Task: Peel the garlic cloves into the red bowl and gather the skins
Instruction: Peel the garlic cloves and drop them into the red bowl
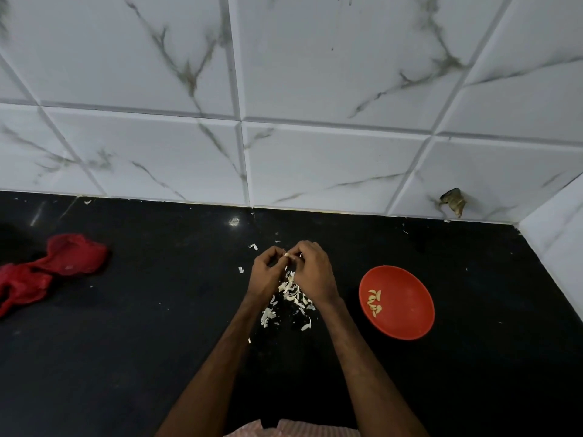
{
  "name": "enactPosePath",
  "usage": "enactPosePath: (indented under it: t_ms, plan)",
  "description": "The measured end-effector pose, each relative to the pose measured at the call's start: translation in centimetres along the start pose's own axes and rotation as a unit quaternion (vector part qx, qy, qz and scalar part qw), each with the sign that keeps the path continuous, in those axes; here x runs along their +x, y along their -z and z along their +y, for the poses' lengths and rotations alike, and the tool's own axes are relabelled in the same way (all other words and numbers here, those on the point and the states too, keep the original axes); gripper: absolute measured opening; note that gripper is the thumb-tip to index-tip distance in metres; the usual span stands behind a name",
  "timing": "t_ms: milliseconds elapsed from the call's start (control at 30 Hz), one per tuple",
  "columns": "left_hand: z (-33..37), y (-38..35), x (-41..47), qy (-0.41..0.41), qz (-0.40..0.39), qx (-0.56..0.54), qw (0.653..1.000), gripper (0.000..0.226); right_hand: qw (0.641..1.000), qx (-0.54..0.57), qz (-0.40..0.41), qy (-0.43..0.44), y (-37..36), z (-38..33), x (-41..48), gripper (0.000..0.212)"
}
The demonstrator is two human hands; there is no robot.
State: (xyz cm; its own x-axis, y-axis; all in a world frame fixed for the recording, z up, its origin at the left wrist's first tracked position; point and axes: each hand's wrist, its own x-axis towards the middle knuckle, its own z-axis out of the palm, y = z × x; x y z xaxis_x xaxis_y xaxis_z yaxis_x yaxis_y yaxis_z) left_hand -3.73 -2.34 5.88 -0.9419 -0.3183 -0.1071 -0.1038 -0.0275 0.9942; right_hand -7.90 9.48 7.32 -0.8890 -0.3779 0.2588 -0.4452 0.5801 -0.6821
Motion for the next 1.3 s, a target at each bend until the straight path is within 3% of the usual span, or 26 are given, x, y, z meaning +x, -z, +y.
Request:
enactPosePath:
  t_ms: [100, 500, 800, 900, 1067, 1300]
  plan:
    - [0.7, 0.1, 0.2, 0.0, 0.002, 0.006, 1.0, 0.013, 0.999, 0.033, 0.02, -0.014, 0.3, 0.6, -0.1, 0.009]
    - [0.5, 0.4, 0.5, -0.03, -0.028, 0.18, 0.983, 0.025, 0.999, -0.015, -0.012, 0.041, 0.6, 1.2, 0.0, 0.015]
    - [0.5, -0.1, 0.1, -0.047, -0.001, 0.135, 0.99, 0.014, 1.0, 0.017, 0.017, 0.011, 0.6, 1.1, 0.4, 0.02]
    - [0.8, -0.1, 0.1, -0.044, 0.008, 0.115, 0.992, 0.02, 0.998, 0.052, 0.025, 0.005, 0.5, 0.9, 0.5, 0.021]
    - [1.0, 0.3, 0.0, -0.053, 0.01, 0.084, 0.995, 0.02, 0.99, 0.13, -0.001, -0.049, 0.9, 0.9, 0.6, 0.019]
    - [0.9, 0.5, 0.1, -0.047, -0.016, 0.099, 0.994, 0.027, 0.947, 0.265, -0.046, -0.177, 1.3, 0.7, 0.6, 0.026]
